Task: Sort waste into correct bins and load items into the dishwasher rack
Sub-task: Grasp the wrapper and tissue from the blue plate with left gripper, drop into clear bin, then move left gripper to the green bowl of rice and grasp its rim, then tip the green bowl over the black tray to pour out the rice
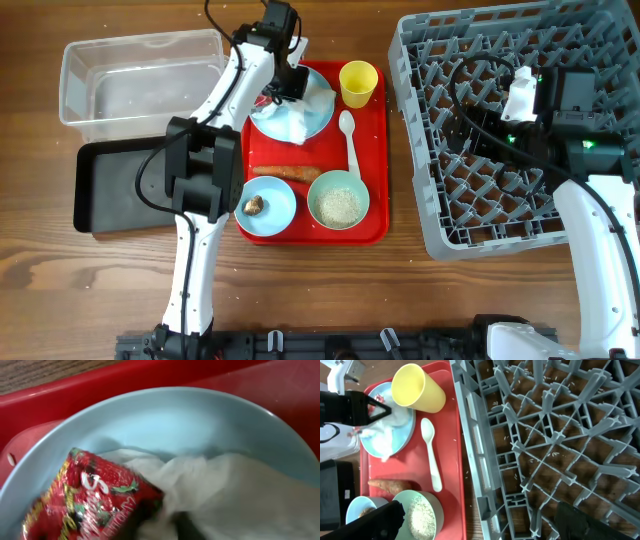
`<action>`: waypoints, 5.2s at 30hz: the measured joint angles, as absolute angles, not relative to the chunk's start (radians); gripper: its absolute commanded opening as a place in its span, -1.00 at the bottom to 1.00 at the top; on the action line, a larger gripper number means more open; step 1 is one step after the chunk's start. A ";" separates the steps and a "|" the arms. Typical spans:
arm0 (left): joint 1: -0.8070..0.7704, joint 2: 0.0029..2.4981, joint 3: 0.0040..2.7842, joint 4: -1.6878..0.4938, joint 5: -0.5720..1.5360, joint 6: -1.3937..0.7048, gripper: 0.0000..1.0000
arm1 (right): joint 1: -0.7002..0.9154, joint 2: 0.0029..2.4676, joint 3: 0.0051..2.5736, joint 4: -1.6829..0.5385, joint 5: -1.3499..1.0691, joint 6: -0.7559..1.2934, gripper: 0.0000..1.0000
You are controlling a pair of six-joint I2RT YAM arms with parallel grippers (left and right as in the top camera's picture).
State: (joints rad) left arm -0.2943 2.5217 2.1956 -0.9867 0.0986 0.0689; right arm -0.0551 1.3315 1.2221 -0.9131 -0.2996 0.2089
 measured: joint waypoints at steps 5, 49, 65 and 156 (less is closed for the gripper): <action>-0.294 2.521 2.218 -1.086 0.115 0.024 -0.92 | -0.055 1.332 1.222 -0.913 -0.300 0.209 1.00; 0.171 2.261 2.400 -1.269 0.271 0.046 0.76 | -0.055 1.332 1.222 -0.905 -0.300 0.228 0.99; 0.206 2.261 2.399 -1.383 0.378 0.096 0.94 | -0.055 1.332 1.222 -0.909 -0.300 0.231 0.99; 0.341 1.987 1.831 -1.647 0.667 0.245 -0.92 | -0.055 1.332 1.222 -0.937 -0.291 0.223 1.00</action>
State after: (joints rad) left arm 0.3412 1.9869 1.8309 -1.6474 0.6674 0.2447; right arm -0.0551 1.3315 1.2221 -0.9375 -0.2909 0.2226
